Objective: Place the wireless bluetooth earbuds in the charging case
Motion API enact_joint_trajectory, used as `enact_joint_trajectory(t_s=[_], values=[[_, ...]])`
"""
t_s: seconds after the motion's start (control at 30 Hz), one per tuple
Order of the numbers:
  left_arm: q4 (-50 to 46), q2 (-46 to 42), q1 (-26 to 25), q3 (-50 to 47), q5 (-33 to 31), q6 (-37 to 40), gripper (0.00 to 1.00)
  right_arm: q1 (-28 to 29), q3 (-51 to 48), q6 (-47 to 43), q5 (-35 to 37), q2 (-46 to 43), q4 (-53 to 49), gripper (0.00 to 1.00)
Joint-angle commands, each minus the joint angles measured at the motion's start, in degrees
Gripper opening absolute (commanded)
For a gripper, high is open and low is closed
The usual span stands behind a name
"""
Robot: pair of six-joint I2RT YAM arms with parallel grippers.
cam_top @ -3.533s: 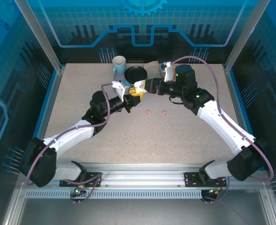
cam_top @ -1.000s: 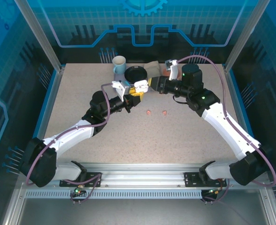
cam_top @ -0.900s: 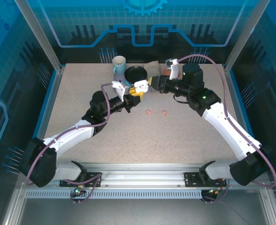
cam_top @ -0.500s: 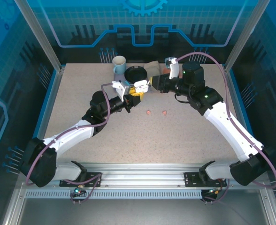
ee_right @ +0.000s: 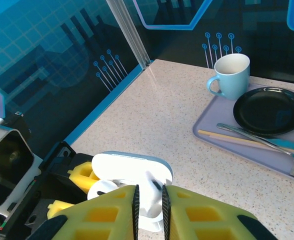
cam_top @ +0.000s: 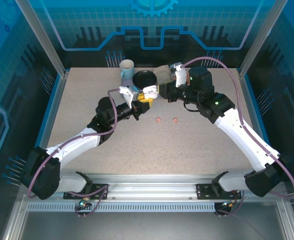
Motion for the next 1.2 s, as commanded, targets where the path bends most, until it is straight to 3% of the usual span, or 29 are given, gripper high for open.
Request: enact_joint_trajectory(t_s=[0.0, 0.23, 0.43, 0.67, 1.17], values=[[1.6, -0.1, -0.3, 2.4, 1.0, -0.1, 0.00, 0.7, 1.4, -1.5, 1.2, 0.5, -1.0, 0.21], [1.9, 0.0, -0.3, 2.1, 1.0, -0.1, 0.00, 0.6, 0.2, 1.5, 1.7, 0.0, 0.5, 0.26], [1.9, -0.1, -0.2, 2.2, 1.0, -0.1, 0.00, 0.3, 3.5, 8.0, 2.5, 2.4, -2.7, 0.53], [1.9, 0.1, -0.3, 2.2, 0.9, 0.2, 0.00, 0.2, 7.3, 19.5, 4.6, 5.8, -7.9, 0.55], [0.9, 0.7, -0.3, 3.1, 1.3, 1.2, 0.00, 2.5, 9.2, 20.9, 7.1, 6.9, -10.9, 0.51]])
